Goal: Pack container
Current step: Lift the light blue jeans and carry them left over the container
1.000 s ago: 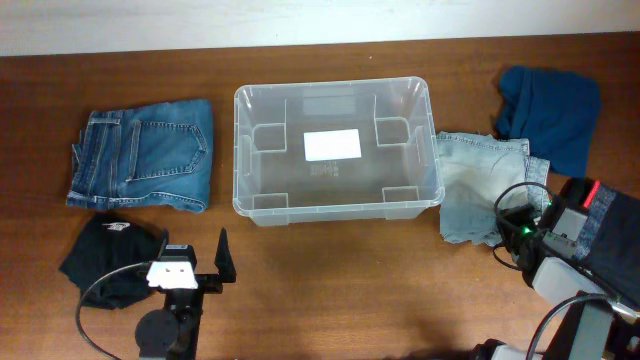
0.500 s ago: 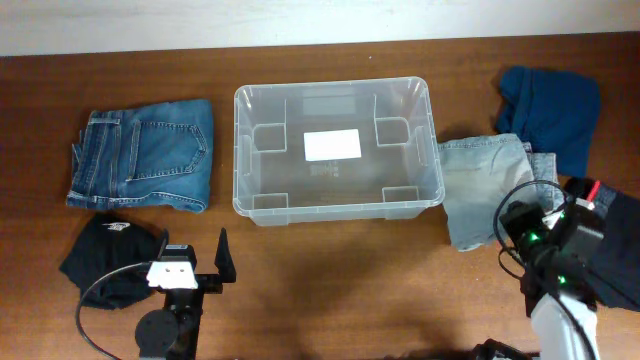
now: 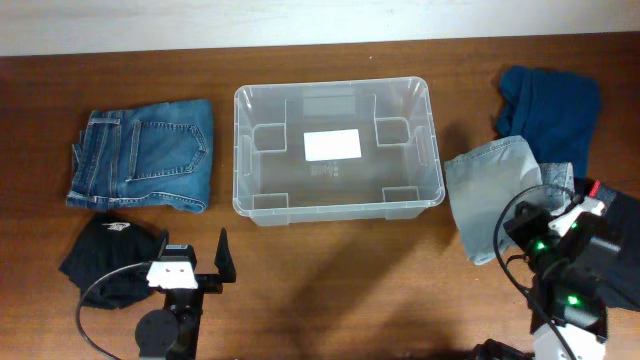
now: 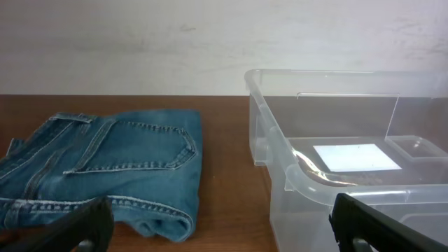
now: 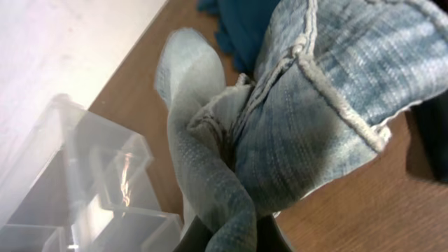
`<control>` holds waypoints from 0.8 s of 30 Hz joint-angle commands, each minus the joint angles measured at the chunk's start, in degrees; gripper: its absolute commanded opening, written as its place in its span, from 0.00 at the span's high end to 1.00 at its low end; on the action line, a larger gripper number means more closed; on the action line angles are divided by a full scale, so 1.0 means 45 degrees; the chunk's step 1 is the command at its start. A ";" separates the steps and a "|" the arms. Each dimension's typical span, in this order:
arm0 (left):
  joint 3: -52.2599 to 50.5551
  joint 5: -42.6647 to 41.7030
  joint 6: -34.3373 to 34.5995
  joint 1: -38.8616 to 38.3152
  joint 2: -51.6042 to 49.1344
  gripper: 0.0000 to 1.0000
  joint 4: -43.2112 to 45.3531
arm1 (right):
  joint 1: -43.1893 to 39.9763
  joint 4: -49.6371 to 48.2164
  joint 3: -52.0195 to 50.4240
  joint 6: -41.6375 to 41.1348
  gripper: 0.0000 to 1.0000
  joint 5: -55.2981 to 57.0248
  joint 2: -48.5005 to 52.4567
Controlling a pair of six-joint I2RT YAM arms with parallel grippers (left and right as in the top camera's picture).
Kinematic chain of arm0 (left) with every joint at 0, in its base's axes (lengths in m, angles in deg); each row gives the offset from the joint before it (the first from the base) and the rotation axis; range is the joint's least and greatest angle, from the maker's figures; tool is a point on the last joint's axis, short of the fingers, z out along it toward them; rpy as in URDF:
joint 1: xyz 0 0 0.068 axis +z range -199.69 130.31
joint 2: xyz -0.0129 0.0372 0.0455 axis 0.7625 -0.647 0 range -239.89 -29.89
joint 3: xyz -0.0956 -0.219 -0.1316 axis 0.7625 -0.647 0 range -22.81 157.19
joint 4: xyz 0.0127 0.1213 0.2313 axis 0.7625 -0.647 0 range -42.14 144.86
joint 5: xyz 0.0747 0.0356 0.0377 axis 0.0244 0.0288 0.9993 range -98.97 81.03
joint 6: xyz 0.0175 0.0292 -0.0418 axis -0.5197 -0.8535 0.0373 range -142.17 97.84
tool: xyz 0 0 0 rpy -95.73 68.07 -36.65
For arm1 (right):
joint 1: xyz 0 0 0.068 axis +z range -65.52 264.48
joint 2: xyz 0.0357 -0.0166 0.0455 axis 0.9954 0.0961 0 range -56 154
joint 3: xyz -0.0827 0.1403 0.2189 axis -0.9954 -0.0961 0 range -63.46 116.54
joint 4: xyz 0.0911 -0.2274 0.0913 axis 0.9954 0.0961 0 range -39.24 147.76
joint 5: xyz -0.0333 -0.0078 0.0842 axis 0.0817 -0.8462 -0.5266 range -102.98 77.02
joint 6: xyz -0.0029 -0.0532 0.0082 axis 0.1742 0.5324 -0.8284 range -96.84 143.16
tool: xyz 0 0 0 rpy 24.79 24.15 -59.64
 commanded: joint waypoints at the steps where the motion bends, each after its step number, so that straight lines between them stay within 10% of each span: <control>1: -0.0092 -0.0102 -0.0199 0.0049 0.0087 0.01 0.0034 | 0.0083 0.0301 0.2220 0.1744 0.96 -0.0597 -0.0384; 24: -0.0092 -0.0107 -0.0199 0.0049 0.0087 0.01 0.0034 | 0.0665 -0.1977 0.5872 0.2667 0.96 -0.6742 -0.0121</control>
